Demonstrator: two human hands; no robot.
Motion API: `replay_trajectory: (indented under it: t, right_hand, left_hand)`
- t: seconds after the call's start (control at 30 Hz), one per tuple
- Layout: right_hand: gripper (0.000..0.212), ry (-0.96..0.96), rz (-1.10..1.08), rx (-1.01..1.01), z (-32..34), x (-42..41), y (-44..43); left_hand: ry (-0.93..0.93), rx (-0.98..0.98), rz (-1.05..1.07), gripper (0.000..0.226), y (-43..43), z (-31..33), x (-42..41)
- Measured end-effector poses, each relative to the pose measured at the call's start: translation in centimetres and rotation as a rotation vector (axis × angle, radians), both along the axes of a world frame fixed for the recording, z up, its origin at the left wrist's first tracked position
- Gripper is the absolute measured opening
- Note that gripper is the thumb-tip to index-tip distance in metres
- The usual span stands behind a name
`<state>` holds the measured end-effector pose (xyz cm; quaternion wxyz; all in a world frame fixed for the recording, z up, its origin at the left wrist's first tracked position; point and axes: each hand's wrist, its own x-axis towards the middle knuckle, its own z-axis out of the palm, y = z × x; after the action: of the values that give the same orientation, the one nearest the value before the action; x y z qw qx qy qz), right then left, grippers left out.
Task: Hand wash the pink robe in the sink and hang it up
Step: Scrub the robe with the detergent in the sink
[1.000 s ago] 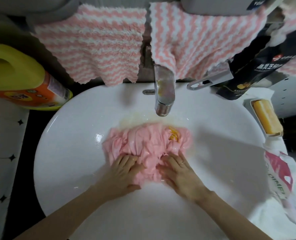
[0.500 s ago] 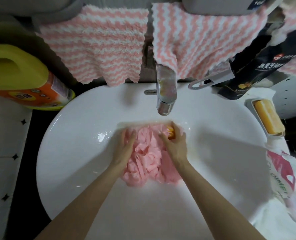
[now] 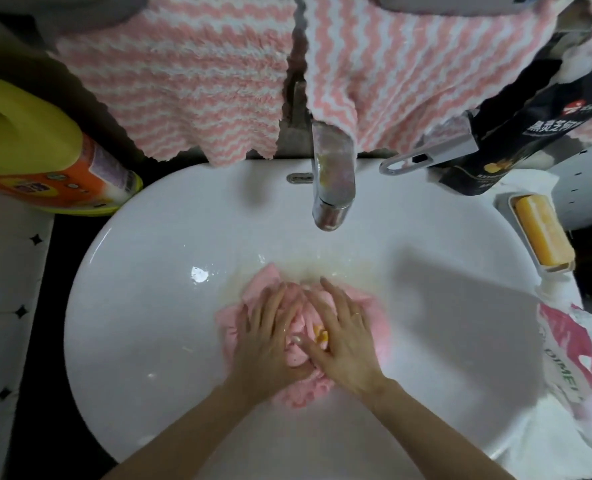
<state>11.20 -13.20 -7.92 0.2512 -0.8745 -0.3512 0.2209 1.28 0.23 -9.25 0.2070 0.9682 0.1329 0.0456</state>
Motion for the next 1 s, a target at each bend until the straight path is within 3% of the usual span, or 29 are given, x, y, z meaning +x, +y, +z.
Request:
replay_trajectory:
  t: [0.1,0.27,0.43,0.57,0.6,0.67,0.7,0.73,0.8,0.87,1.0]
  right_hand:
    - [0.052,-0.213,-0.015,-0.101,-1.6,-0.5,1.0]
    - [0.037,-0.459,-0.089,-0.043,-3.0,0.6,3.3]
    - [0.027,-0.396,-0.276,-0.071,-3.7,2.8,5.9]
    - [0.05,0.048,-0.465,-0.318,-0.6,5.2,9.1]
    - [0.053,0.17,-0.556,-0.298,-0.2,5.9,9.4]
    - [0.041,0.425,-0.666,-0.024,0.8,6.7,8.7]
    - [0.035,0.424,-0.63,0.113,1.5,6.4,7.6]
    - [0.031,0.301,-0.524,0.193,2.0,5.7,6.1]
    - [0.037,-0.057,-0.203,0.159,1.6,3.5,3.4]
    - [0.053,-0.223,0.004,0.07,-0.1,2.0,1.8]
    - [0.065,-0.285,0.071,-0.06,-3.1,1.7,1.8]
  left_hand:
    - [0.021,0.083,0.106,0.057,-0.5,-0.9,0.8]
    - [0.066,0.136,0.208,0.031,-0.2,-3.0,2.0]
    - [0.113,0.102,0.185,0.007,2.5,-3.6,5.1]
    - [0.411,-0.194,0.253,0.046,4.3,-1.0,8.1]
    - [0.414,-0.266,0.308,0.046,4.8,-0.3,8.5]
    - [0.269,-0.338,0.353,0.042,5.2,1.7,8.1]
    - [0.128,-0.273,0.31,0.043,5.0,3.1,7.2]
    - [0.003,-0.176,0.234,0.047,4.3,4.0,5.9]
    - [-0.105,-0.037,0.078,0.062,2.5,3.6,3.0]
    - [-0.062,0.081,-0.002,0.078,1.1,1.1,1.3]
    - [-0.002,0.172,0.035,0.084,0.7,-2.5,1.8]
